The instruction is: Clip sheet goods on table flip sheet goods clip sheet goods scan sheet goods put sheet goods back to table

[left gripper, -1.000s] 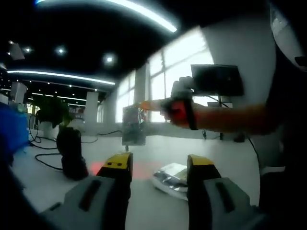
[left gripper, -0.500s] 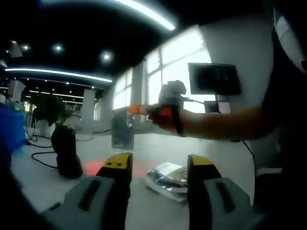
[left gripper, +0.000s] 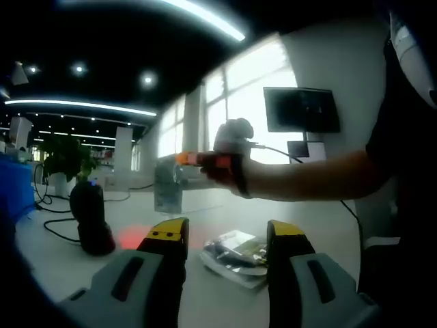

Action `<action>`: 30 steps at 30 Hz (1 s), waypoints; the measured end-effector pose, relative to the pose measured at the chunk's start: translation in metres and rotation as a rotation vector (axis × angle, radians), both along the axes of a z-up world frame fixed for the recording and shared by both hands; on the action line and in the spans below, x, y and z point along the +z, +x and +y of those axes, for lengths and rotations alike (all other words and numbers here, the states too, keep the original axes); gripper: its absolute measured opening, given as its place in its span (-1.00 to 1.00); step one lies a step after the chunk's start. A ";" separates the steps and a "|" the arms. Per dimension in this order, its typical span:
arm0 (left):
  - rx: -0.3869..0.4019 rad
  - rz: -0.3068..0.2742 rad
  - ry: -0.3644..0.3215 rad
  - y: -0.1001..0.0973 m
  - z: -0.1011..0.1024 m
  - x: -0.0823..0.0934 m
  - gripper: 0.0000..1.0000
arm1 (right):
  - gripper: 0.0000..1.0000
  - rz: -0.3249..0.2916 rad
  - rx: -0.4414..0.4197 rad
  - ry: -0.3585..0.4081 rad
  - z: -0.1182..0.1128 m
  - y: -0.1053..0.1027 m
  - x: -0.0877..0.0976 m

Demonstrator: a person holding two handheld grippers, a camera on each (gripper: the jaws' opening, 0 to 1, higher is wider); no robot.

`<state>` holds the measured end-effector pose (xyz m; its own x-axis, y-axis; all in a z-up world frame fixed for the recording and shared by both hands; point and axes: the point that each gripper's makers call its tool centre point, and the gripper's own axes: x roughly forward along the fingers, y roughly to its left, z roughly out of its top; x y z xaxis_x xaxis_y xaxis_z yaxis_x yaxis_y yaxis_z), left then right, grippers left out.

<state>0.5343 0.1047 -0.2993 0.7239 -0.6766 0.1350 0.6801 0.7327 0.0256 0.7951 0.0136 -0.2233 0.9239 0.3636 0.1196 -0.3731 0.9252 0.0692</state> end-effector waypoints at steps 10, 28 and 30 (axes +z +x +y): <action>0.020 0.000 -0.003 0.015 0.005 0.003 -0.24 | -1.00 -0.012 0.055 -0.011 -0.001 -0.013 0.016; -0.040 0.054 0.049 0.017 -0.022 -0.012 -0.22 | -1.00 -0.049 0.246 -0.216 -0.025 -0.032 0.033; -0.048 0.052 0.057 0.018 -0.027 -0.014 -0.21 | -1.00 -0.055 0.255 -0.237 -0.028 -0.033 0.032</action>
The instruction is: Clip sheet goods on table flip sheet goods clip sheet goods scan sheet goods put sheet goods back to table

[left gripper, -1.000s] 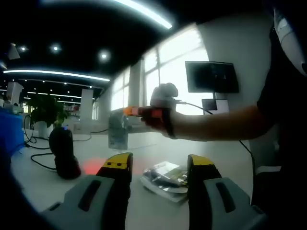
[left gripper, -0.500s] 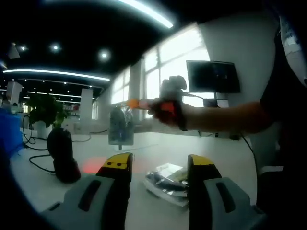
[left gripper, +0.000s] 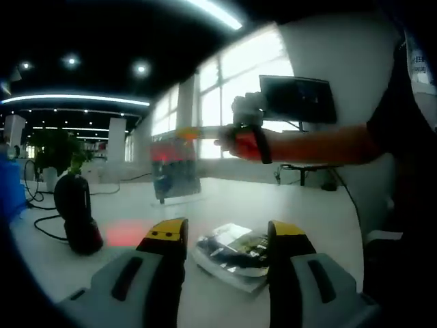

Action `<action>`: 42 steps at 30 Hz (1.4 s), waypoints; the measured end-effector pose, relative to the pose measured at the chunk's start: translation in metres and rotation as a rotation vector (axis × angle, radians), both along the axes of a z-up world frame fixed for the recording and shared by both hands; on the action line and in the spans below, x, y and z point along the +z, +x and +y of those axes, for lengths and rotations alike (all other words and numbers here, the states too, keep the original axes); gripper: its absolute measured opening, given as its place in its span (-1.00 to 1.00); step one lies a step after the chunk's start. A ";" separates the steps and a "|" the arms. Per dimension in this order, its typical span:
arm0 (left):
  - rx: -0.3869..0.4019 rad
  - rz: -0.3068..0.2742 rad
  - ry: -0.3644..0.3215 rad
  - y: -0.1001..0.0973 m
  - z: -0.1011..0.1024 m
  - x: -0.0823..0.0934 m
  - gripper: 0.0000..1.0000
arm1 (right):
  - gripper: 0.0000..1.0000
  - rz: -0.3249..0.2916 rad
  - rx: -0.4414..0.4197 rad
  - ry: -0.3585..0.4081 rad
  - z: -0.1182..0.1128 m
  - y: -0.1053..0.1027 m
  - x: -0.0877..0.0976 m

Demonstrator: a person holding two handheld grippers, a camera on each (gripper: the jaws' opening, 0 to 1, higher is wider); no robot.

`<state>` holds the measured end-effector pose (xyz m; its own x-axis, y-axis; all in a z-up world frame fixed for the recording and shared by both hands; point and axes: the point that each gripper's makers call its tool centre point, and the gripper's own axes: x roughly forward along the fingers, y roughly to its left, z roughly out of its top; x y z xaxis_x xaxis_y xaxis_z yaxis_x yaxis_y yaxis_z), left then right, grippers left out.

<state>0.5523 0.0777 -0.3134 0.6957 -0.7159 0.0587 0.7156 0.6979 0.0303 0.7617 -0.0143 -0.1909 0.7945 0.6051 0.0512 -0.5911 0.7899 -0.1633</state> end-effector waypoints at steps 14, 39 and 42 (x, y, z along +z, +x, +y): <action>-0.052 0.014 0.010 -0.006 -0.012 -0.011 -0.20 | -1.00 -0.001 0.055 -0.107 -0.008 -0.004 -0.008; -0.062 -0.014 0.024 -0.007 -0.014 -0.012 -0.20 | -1.00 0.085 0.150 -0.147 -0.001 0.006 -0.055; -0.061 -0.011 0.025 -0.007 -0.014 -0.014 -0.20 | -1.00 0.095 0.130 -0.171 -0.006 0.016 -0.063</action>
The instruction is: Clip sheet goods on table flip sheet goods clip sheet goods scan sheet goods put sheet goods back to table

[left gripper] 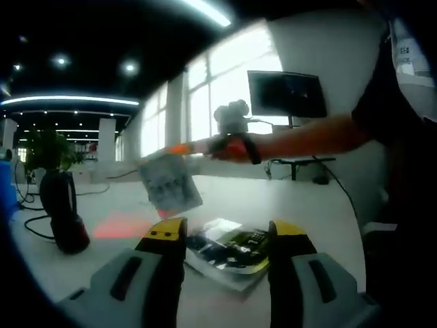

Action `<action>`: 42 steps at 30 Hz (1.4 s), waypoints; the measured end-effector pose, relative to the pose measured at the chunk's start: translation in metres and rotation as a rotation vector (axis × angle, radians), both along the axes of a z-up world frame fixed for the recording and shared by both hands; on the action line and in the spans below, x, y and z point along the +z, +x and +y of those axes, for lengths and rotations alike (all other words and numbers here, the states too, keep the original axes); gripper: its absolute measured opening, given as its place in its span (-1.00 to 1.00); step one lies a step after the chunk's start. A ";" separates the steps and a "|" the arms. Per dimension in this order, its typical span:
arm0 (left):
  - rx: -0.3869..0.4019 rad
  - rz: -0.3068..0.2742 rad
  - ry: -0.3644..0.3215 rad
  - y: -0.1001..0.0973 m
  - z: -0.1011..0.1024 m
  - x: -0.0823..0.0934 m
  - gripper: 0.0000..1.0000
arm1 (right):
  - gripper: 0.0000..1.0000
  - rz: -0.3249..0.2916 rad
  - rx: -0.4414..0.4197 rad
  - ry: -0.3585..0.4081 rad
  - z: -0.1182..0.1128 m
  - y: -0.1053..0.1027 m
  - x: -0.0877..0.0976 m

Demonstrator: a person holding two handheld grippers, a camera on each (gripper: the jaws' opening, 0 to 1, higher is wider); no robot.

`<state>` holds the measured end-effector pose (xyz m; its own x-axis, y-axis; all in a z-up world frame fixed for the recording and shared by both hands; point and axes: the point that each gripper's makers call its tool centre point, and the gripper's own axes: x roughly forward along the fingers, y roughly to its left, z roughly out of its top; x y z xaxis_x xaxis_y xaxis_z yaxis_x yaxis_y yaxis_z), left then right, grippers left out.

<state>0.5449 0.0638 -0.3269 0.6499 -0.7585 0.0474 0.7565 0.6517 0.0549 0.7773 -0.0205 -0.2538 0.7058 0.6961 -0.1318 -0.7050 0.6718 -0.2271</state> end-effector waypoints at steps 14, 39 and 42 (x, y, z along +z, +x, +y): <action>-0.006 -0.007 0.000 -0.002 0.000 0.001 -0.20 | -1.00 -0.014 -0.113 -0.085 -0.027 0.045 -0.011; 0.028 -0.023 0.020 0.001 0.005 0.013 -0.19 | -1.00 0.046 -0.151 -0.263 -0.041 0.100 -0.086; 0.044 -0.012 -0.009 0.000 0.008 0.016 -0.19 | -1.00 0.067 -0.139 -0.265 -0.038 0.100 -0.098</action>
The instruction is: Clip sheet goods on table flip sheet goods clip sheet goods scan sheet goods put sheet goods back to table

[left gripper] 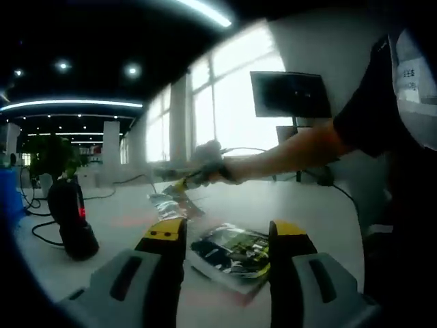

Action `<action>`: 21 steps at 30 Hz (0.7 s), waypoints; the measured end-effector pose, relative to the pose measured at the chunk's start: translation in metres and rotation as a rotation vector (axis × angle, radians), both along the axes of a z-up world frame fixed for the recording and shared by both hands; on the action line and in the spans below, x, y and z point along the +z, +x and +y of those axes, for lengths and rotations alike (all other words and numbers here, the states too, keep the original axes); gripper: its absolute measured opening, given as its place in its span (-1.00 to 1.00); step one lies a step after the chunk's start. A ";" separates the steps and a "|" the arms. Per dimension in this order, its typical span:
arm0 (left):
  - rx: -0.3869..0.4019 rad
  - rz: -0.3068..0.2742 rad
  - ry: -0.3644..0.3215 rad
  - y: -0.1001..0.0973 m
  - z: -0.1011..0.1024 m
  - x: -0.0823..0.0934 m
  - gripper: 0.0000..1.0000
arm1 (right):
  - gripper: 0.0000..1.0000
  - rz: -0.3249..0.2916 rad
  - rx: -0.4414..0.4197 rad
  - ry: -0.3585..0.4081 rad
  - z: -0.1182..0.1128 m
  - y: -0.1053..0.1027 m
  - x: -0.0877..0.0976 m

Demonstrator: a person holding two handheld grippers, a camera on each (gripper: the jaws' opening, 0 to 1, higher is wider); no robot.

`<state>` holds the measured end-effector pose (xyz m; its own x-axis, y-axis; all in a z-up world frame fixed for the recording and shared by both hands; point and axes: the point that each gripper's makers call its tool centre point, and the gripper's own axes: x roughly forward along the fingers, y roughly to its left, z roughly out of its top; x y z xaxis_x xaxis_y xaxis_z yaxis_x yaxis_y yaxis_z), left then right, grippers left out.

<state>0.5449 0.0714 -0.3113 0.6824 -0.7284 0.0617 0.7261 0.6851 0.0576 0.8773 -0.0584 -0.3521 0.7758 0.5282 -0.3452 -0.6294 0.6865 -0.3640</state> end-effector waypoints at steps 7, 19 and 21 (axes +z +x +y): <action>0.033 0.016 -0.074 0.003 0.003 0.006 -0.19 | -1.00 0.051 -0.013 -0.006 -0.008 0.005 -0.023; 0.062 0.021 -0.053 -0.004 0.004 0.003 -0.19 | -1.00 0.093 -0.005 -0.029 -0.005 0.010 -0.040; 0.069 0.016 -0.041 -0.004 0.004 0.002 -0.19 | -1.00 0.095 -0.002 -0.027 -0.006 0.010 -0.041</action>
<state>0.5413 0.0755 -0.3088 0.7322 -0.6765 0.0791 0.6775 0.7353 0.0172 0.8873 -0.0644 -0.3931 0.7403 0.5158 -0.4312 -0.6602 0.6788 -0.3216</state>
